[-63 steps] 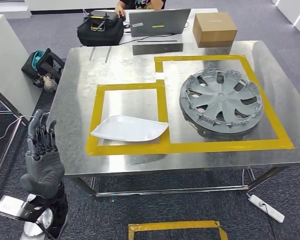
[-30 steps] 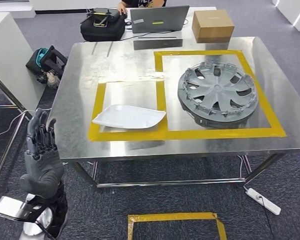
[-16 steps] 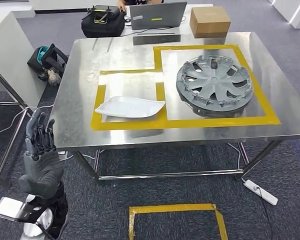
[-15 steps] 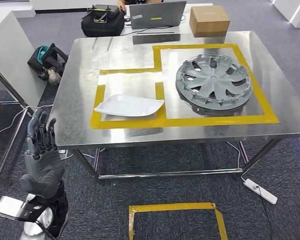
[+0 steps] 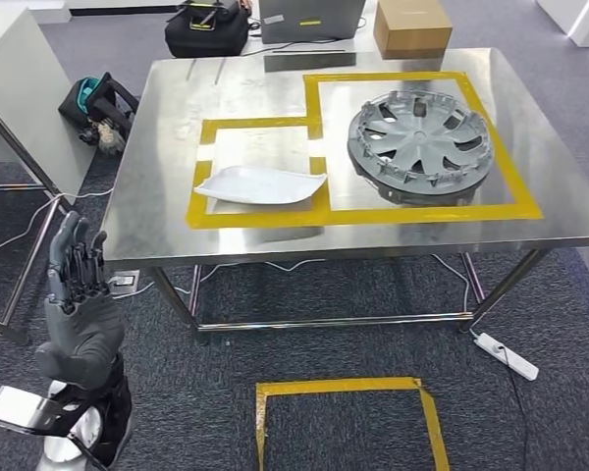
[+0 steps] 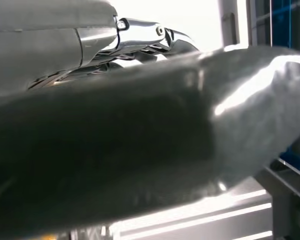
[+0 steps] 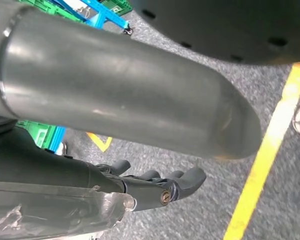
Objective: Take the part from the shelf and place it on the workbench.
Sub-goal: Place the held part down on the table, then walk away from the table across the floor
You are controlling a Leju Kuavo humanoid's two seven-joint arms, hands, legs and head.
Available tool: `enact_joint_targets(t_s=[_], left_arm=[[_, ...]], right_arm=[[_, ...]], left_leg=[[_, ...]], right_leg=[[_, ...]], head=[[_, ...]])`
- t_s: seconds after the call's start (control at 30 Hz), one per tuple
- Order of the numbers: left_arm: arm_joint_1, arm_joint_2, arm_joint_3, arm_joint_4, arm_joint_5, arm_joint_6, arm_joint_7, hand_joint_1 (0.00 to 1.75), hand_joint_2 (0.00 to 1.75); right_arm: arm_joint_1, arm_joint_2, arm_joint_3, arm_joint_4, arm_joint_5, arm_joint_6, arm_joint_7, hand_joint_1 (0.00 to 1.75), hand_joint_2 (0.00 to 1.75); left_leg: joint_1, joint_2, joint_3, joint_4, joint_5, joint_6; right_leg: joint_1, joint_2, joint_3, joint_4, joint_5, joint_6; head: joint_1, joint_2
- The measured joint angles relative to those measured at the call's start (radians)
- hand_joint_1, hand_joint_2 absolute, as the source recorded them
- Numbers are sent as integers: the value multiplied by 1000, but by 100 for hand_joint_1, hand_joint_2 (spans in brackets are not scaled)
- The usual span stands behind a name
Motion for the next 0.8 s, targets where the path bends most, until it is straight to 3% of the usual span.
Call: enact_joint_targets(t_s=[0.07, 0.1, 0.17, 0.2, 0.23, 0.27, 0.3, 0.37, 0.43, 0.53, 0.6, 0.67, 0.7, 0.73, 0.77, 0.8], left_arm=[[-4, 0, 0, 0, 1, 0, 0, 0, 0], [-6, 0, 0, 0, 1, -1, 0, 0, 0], [-8, -1, 0, 0, 2, -2, 0, 0, 0], [-8, -1, 0, 0, 3, -2, 0, 0, 0], [-8, -1, 0, 0, 3, -2, 0, 0, 0], [-8, -1, 0, 0, 4, -2, 0, 0, 0], [-8, -1, 0, 0, 4, -2, 0, 0, 0], [-9, -1, 0, 0, 5, -2, 0, 0, 0], [-11, -1, 0, 0, 5, -2, 0, 0, 0], [-12, -1, 0, 0, 5, -1, 0, 0, 0], [-14, 0, 0, 0, 5, -1, 0, 0, 0], [-15, 0, 0, 0, 5, 0, 0, 0, 0], [-15, 0, 0, 0, 5, 1, 0, 0, 0], [-15, 0, 0, 0, 5, 1, 0, 0, 0], [-15, 0, 0, 0, 5, 1, 0, 0, 0], [-16, 0, 0, 0, 5, 1, 0, 0, 0]], right_arm=[[2, 0, 0, 0, 0, 2, 0, 0, 0], [3, 0, 0, 0, 0, 2, 0, 0, 0], [3, 0, -1, 0, 0, 1, 0, 0, 0], [3, 0, -1, 0, 0, 1, 0, 0, 0], [3, 1, -2, 1, 0, 1, 0, 0, 0], [2, 1, -2, 1, 0, 1, 1, 0, 0], [2, 1, -2, 1, 0, 1, 2, 0, 0], [-2, 2, -2, 1, 0, 1, 3, 0, 0], [-6, 4, -2, 2, 0, 1, 3, 0, 0], [-7, 5, -3, 2, 0, 1, 4, 0, 0], [-6, 5, -3, 3, 0, 1, 6, 0, 0], [-7, 5, -3, 3, 0, 1, 6, 0, 0], [-7, 5, -3, 3, 0, 1, 6, 0, 0], [-7, 5, -3, 3, 0, 1, 6, 0, 0], [-7, 5, -3, 3, 0, 1, 6, 0, 0], [-7, 5, -3, 3, 0, 1, 6, 0, 0]], left_leg=[[1, 2, -8, -18, 15, 17], [3, 3, -14, -24, 23, 25], [2, 6, -29, -23, 38, 33], [2, 7, -37, -22, 45, 33], [3, 7, -47, -20, 51, 32], [4, 7, -56, -16, 56, 29], [7, 7, -65, -11, 60, 25], [10, 6, -85, 4, 66, 14], [7, 4, -102, 18, 76, 0], [5, 2, -123, 28, 80, -17], [7, 2, -149, 86, 21, -25], [7, 2, -189, 211, -70, -30], [6, 2, -204, 270, -100, -29], [4, 2, -207, 306, -110, -24], [1, 2, -195, 310, -102, -15], [-4, 2, -166, 279, -79, -1]], right_leg=[[-2, 0, -19, 21, -25, 11], [-2, 1, -35, 61, -61, 15], [-2, 2, -73, 192, -149, 20], [-3, 2, -87, 251, -176, 23], [-3, 2, -87, 282, -183, 26], [-5, 1, -69, 275, -171, 30], [-7, 1, -32, 229, -146, 34], [-13, 2, 61, 94, -110, 44], [-16, 7, 105, 20, -106, 41], [-16, 10, 81, 30, -100, 19], [-15, 9, 59, 34, -86, -3], [-10, 7, 38, 34, -70, -20], [-6, 7, 28, 34, -62, -26], [0, 7, 17, 34, -54, -31], [6, 7, 6, 34, -45, -35], [14, 8, -4, 34, -37, -38]], head=[[2, 0], [4, 0], [9, 0], [11, 0], [11, 0], [12, 0], [12, 0], [14, 0], [14, 0], [11, 0], [6, 0], [1, 0], [0, 0], [0, 0], [-1, 0], [-1, 0]])
